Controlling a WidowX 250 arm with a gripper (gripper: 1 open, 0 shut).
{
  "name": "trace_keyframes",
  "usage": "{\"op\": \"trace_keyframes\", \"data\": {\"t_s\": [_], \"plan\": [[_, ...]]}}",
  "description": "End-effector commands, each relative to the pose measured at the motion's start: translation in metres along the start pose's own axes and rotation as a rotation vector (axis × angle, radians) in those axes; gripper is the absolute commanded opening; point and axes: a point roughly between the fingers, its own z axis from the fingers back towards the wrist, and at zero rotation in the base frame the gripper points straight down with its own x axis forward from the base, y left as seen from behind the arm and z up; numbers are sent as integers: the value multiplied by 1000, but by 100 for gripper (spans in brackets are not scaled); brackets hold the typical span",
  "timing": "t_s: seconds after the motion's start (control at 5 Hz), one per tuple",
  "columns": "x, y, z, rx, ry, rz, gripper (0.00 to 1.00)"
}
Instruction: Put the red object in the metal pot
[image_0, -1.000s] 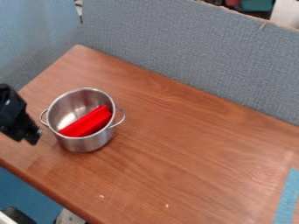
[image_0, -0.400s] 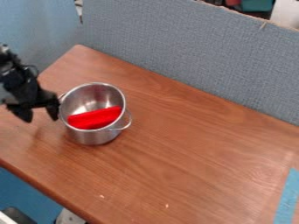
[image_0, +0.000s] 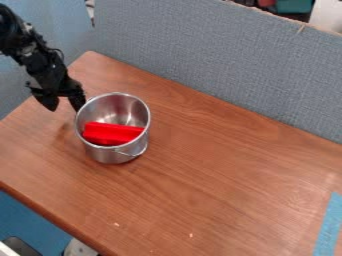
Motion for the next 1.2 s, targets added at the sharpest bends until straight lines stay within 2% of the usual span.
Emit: {"op": "trace_keyframes", "data": {"t_s": [0.0,0.4,0.6,1.0], "plan": [[14,22,47,37,-91,-66,100],[7,14,59,-6,-62,-129,100],[5,32,61,-10,-60,-47,100],[5,56,77,1,-101,92,100]]}}
